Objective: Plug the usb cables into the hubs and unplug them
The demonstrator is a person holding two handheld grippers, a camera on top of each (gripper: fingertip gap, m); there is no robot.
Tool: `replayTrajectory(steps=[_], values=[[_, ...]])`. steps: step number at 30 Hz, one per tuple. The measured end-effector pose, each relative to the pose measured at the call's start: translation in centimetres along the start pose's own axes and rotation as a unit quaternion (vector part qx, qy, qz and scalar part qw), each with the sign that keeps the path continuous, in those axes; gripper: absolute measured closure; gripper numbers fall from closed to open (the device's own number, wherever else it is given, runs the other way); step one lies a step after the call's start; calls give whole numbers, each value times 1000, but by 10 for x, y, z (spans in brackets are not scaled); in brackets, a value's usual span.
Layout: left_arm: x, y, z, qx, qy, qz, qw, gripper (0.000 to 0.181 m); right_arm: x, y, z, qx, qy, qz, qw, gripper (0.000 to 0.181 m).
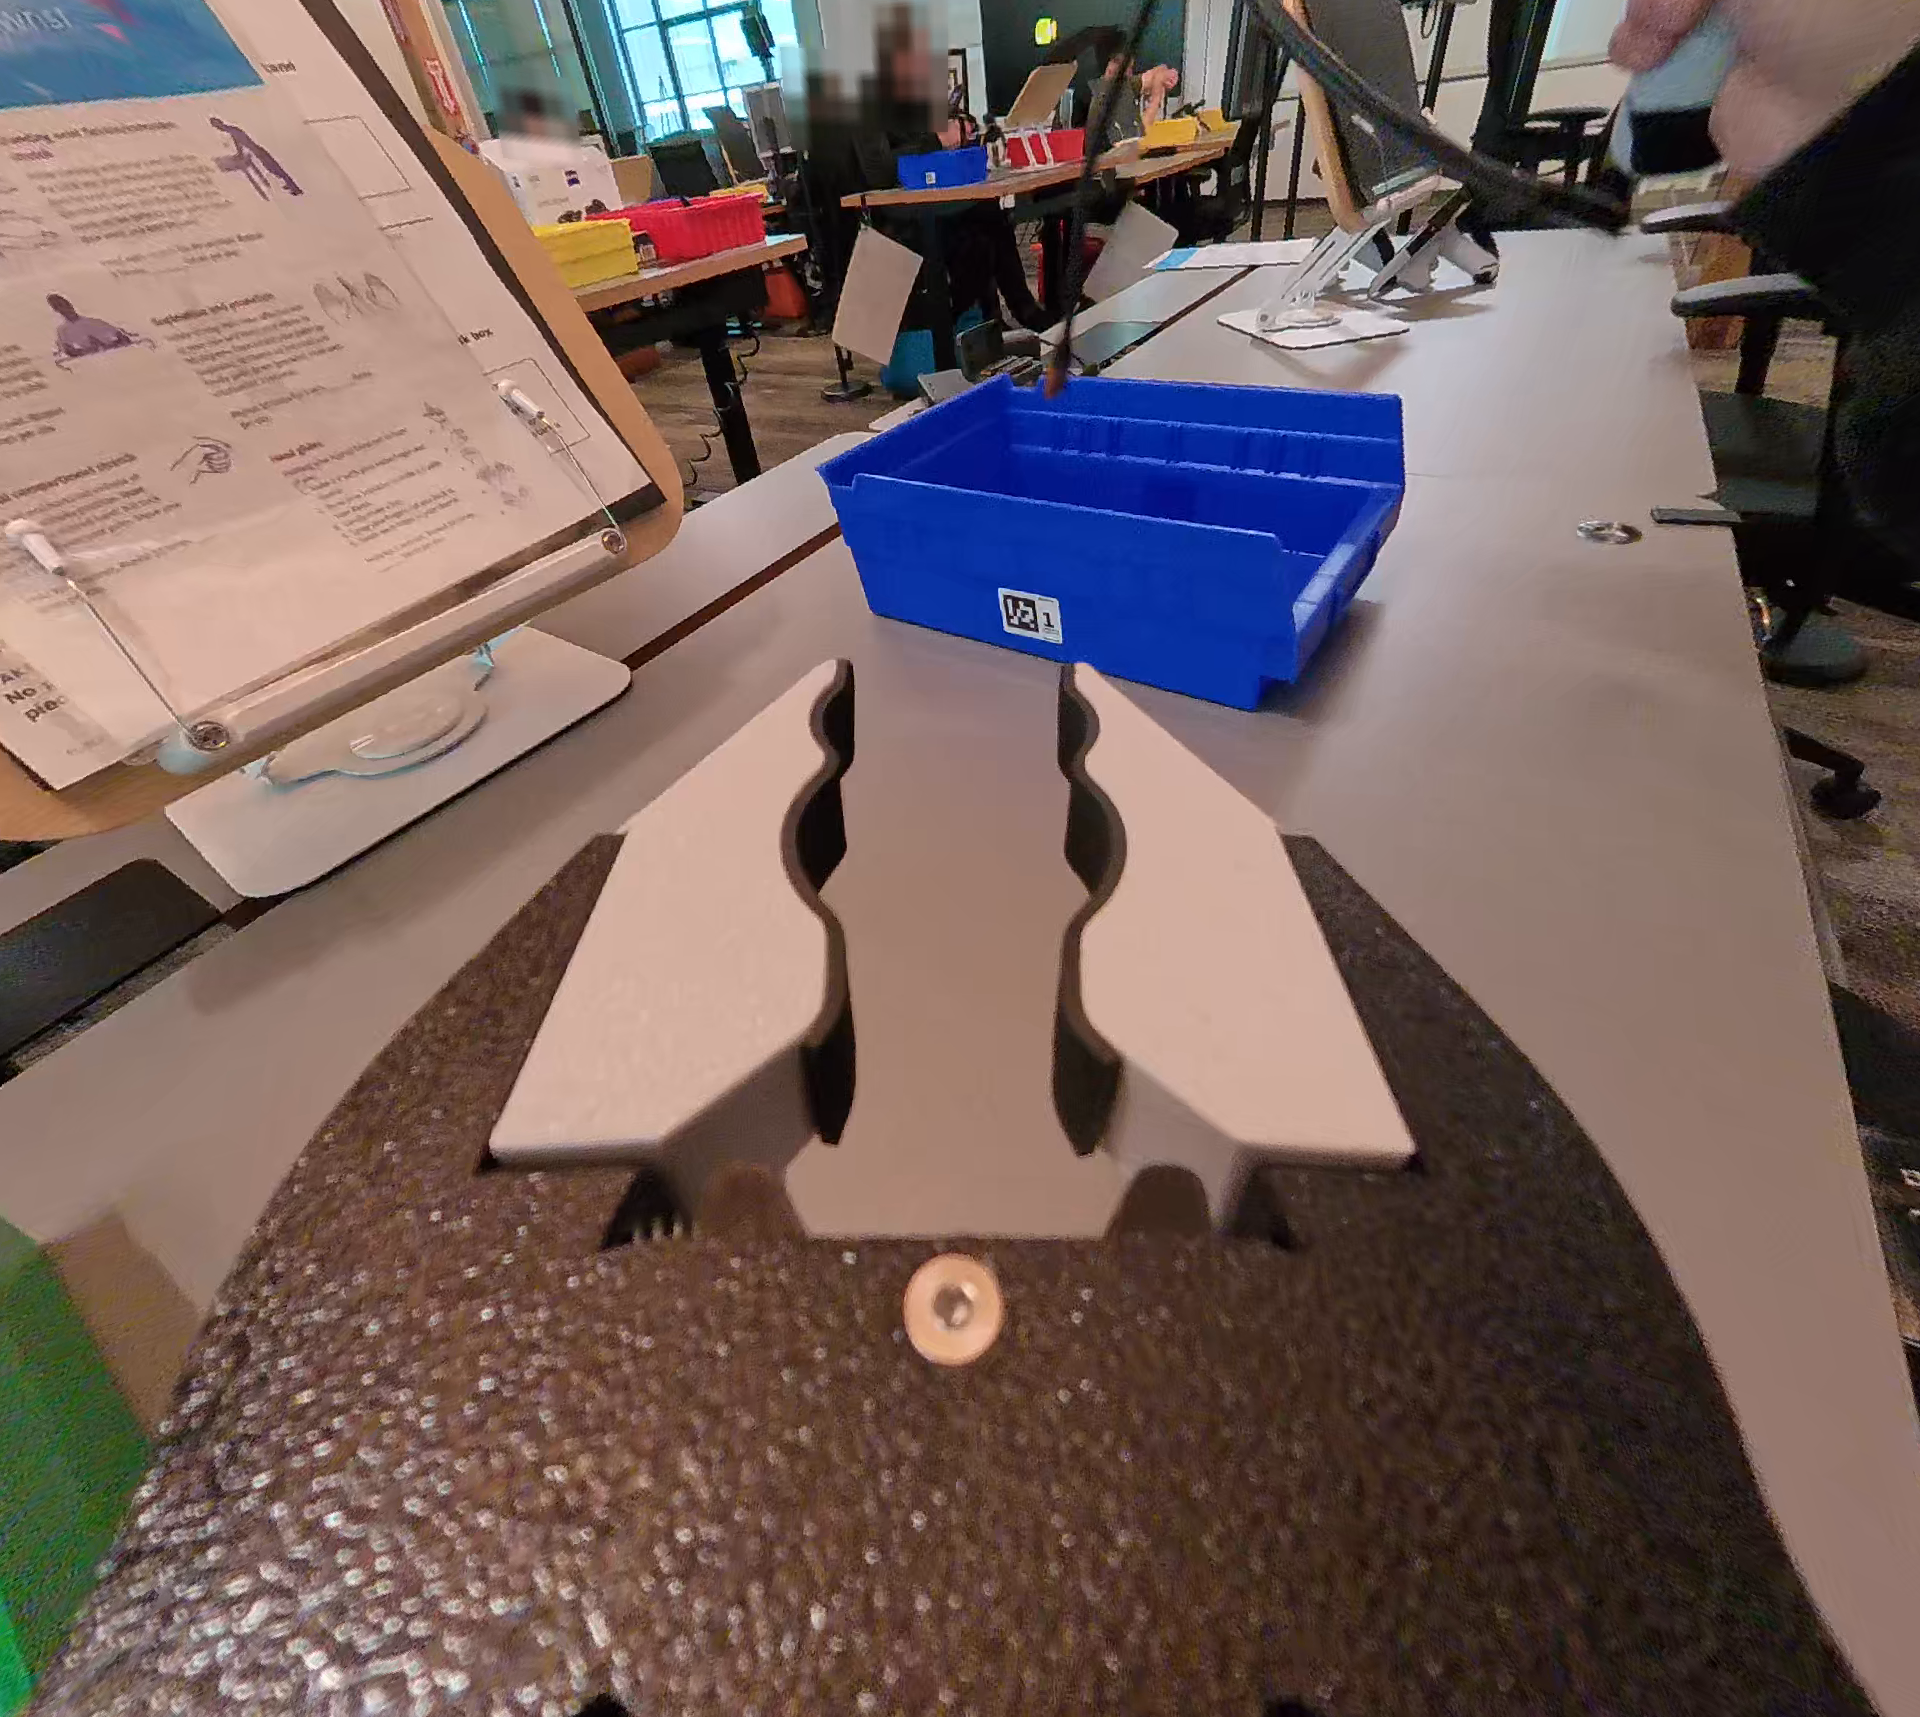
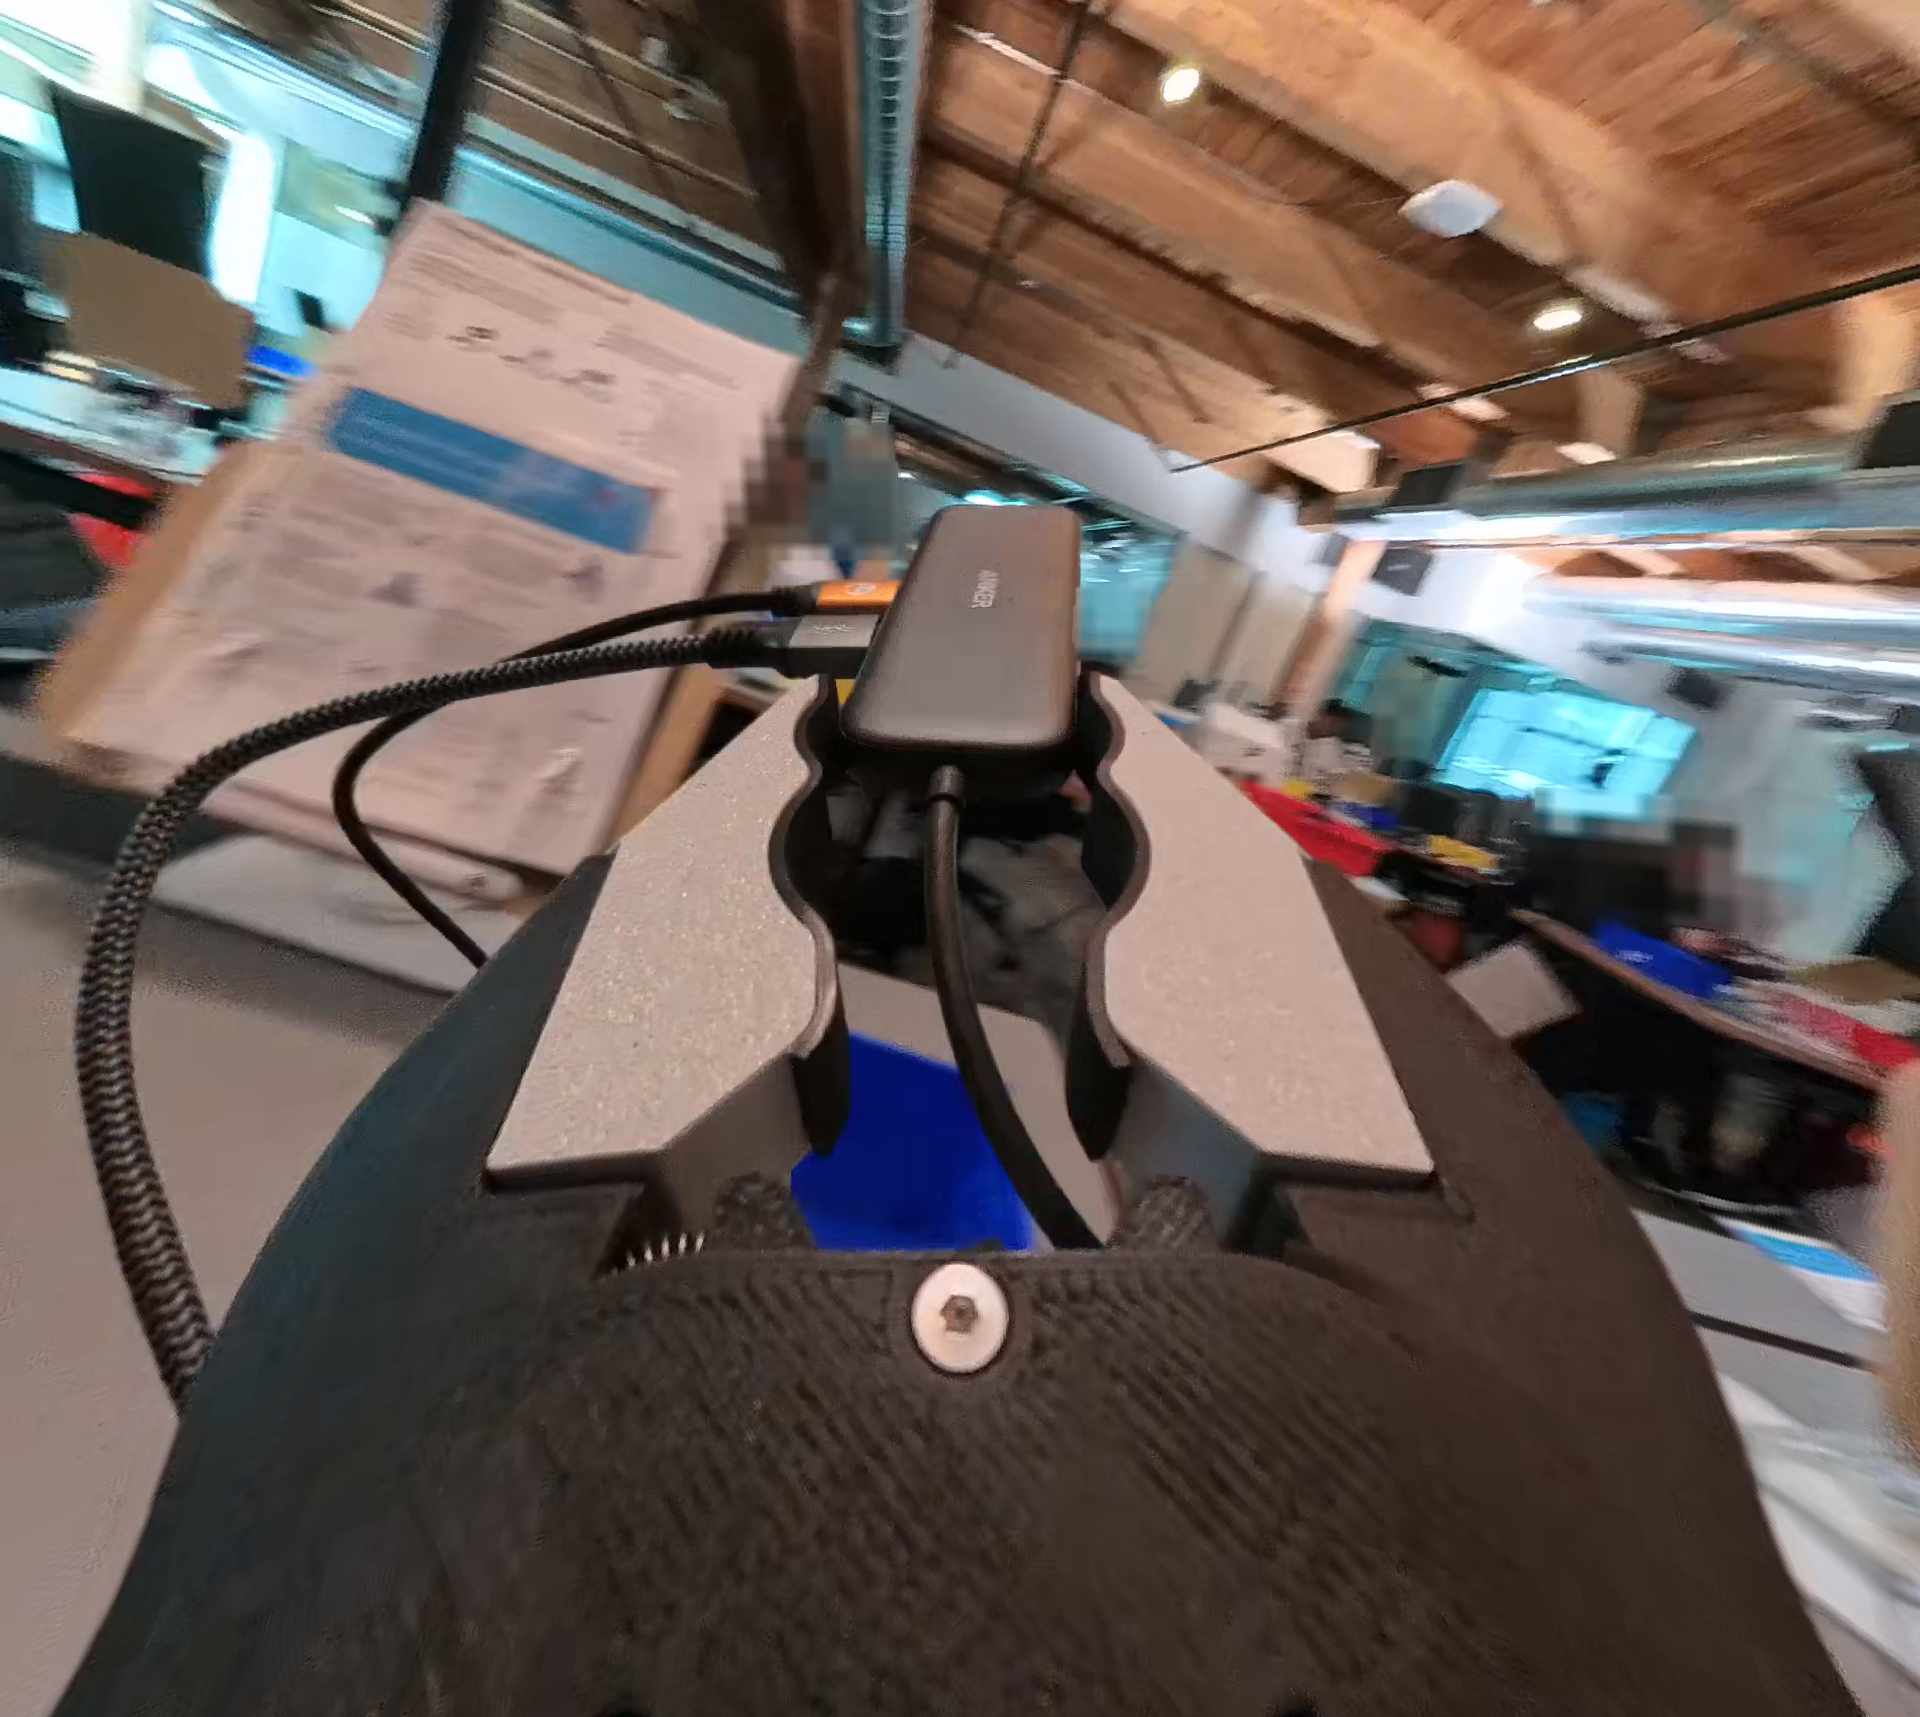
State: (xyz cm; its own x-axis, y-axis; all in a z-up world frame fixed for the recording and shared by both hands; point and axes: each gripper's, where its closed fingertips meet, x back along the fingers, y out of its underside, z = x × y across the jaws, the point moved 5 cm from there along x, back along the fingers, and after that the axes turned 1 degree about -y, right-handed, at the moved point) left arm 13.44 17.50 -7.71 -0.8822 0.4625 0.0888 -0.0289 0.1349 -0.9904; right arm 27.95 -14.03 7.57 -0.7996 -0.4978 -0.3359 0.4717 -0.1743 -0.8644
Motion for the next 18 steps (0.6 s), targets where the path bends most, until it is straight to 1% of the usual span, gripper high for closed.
replayTrajectory(steps=[3, 5, 7, 10, 14, 15, 18], values=[[-2, 1, 1, 1, 3, -3, 1000, 144, -17, 6, 33, 81, 54, -36, 995, 136], [-2, 3, 0, 3, 3, -4, 1000, 144, -24, 17, 41, 137, 65, -71, 986, 136], [-4, 6, -1, 8, 6, -9, 1000, 144, -27, 33, 41, 207, 62, -117, 969, 136], [-7, 13, -2, 18, 12, -19, 1000, 144, -29, 61, 29, 272, 41, -164, 947, 136], [-11, 18, -1, 29, 22, -29, 999, 143, -34, 108, -5, 351, -17, -215, 911, 136], [-12, 19, -2, 27, 20, -32, 999, 143, -35, 120, -15, 353, -36, -223, 908, 136], [-14, 24, -3, 34, 20, -43, 998, 143, -39, 156, -37, 317, -77, -247, 912, 136]])
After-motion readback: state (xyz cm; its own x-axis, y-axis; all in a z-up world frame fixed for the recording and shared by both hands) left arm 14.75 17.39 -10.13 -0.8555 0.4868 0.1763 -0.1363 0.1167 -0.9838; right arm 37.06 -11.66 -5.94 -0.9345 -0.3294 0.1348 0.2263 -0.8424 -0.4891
